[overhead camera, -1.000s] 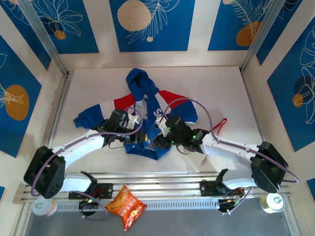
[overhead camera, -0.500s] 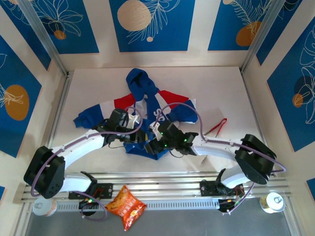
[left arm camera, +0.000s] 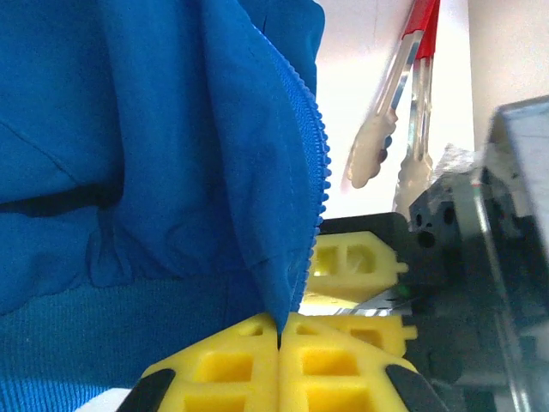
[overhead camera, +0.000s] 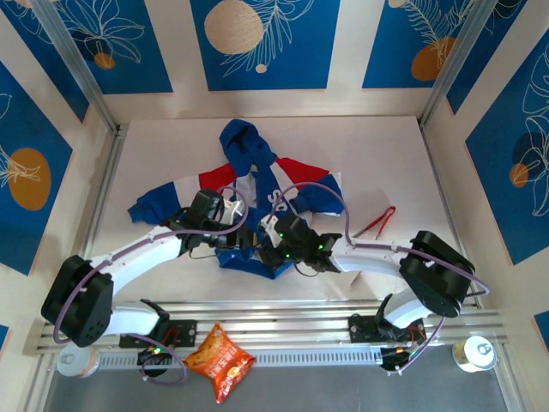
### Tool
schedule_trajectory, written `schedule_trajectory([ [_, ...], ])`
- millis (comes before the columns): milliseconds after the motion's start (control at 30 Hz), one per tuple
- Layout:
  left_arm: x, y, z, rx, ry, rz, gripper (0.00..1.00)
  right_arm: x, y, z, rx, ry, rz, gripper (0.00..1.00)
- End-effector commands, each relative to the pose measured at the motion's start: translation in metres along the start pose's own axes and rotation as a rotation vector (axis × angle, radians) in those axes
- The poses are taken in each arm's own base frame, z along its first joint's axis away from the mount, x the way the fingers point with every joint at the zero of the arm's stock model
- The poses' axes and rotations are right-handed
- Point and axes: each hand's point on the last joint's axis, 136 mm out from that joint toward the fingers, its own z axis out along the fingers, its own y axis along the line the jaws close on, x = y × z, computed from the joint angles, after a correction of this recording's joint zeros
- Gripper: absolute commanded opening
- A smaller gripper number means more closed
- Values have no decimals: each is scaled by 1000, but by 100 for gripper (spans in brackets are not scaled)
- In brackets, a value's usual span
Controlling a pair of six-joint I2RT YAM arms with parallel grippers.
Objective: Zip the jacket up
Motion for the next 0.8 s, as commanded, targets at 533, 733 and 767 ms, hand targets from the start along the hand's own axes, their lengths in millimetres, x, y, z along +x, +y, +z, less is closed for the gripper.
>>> schedule_trajectory([
  [533,9,-4,-13,17,4,38,0,-8,-13,-18,61,-20,-36,0],
  [733,18,1,-18,-2,16,58,0,-14,-11,-25,57,-36,-49,0],
  [767,20,3,-18,-12,21,60,0,-15,-11,-26,54,-41,-51,0],
])
